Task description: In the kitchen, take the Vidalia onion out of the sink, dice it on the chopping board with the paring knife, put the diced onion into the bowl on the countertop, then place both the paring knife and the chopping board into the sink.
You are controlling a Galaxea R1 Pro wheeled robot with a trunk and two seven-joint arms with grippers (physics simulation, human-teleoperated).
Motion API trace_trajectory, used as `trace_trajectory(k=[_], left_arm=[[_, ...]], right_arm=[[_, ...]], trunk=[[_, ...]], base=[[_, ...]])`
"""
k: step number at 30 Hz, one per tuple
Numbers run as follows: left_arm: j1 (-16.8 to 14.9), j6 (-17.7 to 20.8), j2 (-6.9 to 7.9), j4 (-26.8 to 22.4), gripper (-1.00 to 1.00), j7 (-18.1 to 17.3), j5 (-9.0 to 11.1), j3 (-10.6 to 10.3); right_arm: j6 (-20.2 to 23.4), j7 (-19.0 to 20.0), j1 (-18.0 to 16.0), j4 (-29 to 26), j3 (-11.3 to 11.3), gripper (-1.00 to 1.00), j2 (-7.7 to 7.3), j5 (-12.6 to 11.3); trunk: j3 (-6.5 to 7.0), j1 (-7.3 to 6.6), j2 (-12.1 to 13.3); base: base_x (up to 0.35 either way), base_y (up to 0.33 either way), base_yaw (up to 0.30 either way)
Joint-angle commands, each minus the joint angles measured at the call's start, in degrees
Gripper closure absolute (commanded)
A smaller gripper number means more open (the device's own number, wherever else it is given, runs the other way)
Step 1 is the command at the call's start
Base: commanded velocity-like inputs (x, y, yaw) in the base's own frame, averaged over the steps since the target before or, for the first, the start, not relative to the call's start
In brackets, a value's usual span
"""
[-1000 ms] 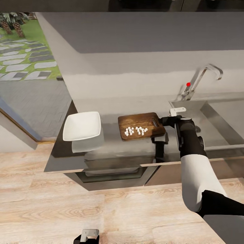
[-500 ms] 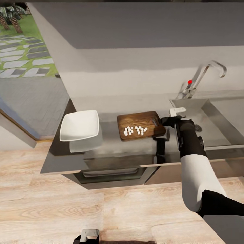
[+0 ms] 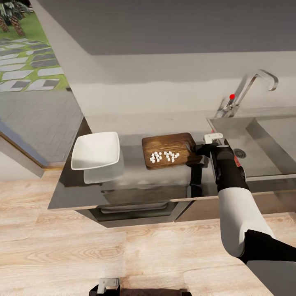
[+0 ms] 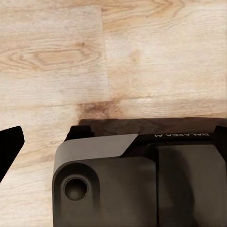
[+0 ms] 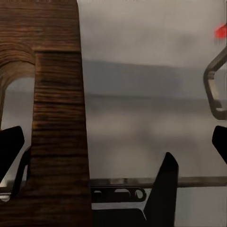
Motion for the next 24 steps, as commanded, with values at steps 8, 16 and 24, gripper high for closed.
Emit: trace_trajectory(k=[8,16,24], left_arm=[[-0.1,-0.42,-0.02,0.26,-1.0,0.31,-0.1,-0.17],[-0.1,-0.42,-0.02,0.26,-1.0,0.31,-0.09,-0.17],[-0.1,-0.42,-0.02,0.28,-1.0,0.31,-0.06,-0.17]], right_arm=[[-0.46,0.5,-0.05,-0.05,-0.22,-1.0,0.12,0.66],[-0.49,0.5,-0.05,0.48,-0.22,-1.0,0.08,0.71],[-0.84,0.42,-0.05,2.43,-0.22,-1.0,0.08,0.74]], trunk=[[-0.08,0.02,-0.08],[-0.08,0.02,-0.08],[-0.08,0.02,-0.08]], base=[[0.0,0.0,0.0],[0.0,0.0,0.0],[0.0,0.0,0.0]])
